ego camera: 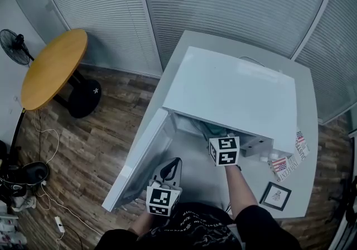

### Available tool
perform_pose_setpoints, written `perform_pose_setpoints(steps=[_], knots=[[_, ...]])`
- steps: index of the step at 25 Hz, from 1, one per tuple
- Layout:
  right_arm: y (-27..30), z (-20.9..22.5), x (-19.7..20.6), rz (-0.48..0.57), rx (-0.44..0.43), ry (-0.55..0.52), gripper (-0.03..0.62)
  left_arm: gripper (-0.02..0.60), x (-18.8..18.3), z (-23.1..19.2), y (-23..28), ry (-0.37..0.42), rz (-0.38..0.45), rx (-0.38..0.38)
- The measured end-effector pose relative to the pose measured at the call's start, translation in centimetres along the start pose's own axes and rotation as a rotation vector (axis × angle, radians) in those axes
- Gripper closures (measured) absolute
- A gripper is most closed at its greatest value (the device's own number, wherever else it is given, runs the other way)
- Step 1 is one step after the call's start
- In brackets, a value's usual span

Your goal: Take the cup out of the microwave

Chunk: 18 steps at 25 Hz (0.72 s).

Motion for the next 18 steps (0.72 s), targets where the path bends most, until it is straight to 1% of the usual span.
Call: perform_pose_setpoints(steps=[8,18], knots=[[-0.1,-0.3,-0.6,0.036,-0.012,-0.009,0.206,0.575,0.2,0.1,0.2,0.003,-0.01,-0.006],[-1.5,-1.0,-1.3,0.047,-0.025,-0.056,0.206,0.575,0.2,-0.1,-0.5,-0.006,-0.004,-0.041]])
Point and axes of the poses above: the fingertips, and each gripper's own axes: y forward along the fingers, z to its right, x out of its underside, the point moved 1 cm from there along -y, backward along the fingers, and after that the axes turned 7 degrees about y, right-handed, at the moved point
